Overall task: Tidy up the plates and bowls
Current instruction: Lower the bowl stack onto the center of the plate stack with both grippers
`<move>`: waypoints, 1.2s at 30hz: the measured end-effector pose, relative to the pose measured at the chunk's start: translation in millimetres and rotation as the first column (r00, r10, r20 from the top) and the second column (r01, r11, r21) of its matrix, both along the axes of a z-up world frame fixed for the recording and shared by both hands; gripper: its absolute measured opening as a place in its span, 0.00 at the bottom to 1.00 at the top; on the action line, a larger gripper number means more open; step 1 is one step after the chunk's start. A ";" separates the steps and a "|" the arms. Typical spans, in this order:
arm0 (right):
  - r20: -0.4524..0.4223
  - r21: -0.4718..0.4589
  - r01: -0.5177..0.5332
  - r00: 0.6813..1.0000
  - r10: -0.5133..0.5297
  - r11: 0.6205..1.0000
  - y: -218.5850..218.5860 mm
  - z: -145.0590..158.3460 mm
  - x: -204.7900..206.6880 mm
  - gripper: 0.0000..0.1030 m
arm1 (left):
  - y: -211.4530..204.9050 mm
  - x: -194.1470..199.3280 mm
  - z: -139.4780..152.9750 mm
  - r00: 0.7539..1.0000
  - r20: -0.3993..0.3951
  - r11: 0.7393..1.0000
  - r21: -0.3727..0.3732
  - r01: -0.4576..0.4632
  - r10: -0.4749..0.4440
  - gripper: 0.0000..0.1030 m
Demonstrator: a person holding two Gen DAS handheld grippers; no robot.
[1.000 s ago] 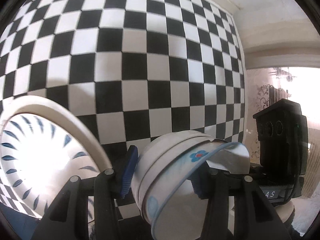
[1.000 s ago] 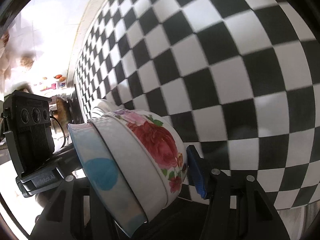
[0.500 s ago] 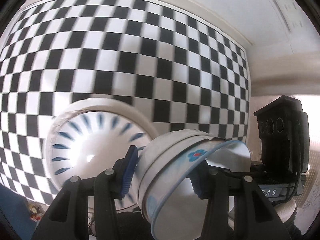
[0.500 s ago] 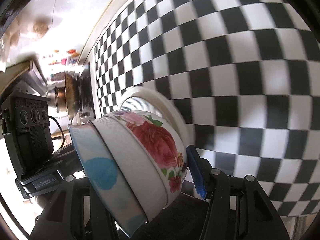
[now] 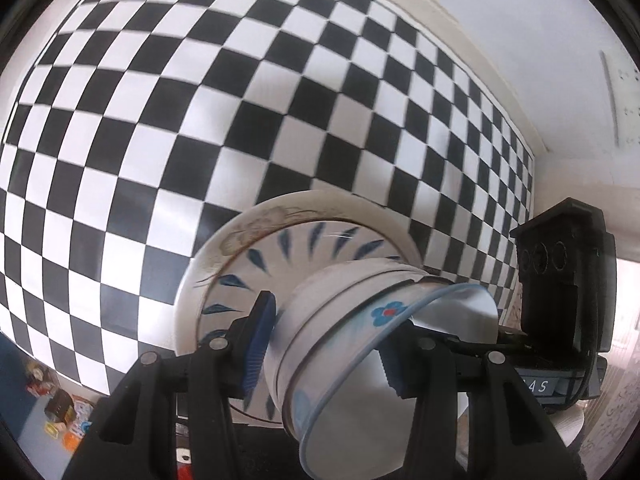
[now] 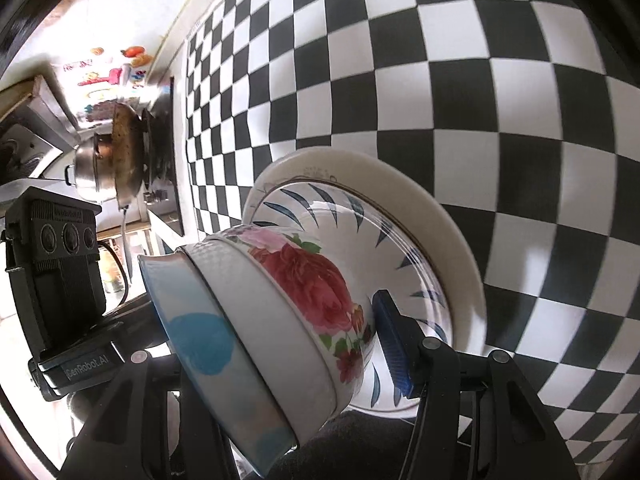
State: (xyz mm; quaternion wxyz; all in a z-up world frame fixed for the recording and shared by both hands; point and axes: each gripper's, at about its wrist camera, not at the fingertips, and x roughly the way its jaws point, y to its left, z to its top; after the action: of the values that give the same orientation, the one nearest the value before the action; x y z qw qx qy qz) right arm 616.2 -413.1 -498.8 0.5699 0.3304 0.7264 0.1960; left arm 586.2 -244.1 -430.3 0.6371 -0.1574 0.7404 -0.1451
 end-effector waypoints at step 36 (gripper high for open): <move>0.107 -0.184 0.010 0.994 0.010 0.983 -23.8 34.6 -9.3 0.52 | 21.0 -16.8 8.2 0.998 0.056 0.994 0.101 -0.027 0.021 0.46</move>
State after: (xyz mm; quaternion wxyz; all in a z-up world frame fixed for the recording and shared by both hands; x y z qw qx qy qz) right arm 606.9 -436.9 -464.2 0.6363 0.2652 0.7097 0.1456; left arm 569.5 -223.1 -422.2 0.6662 -0.1296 0.7271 -0.1037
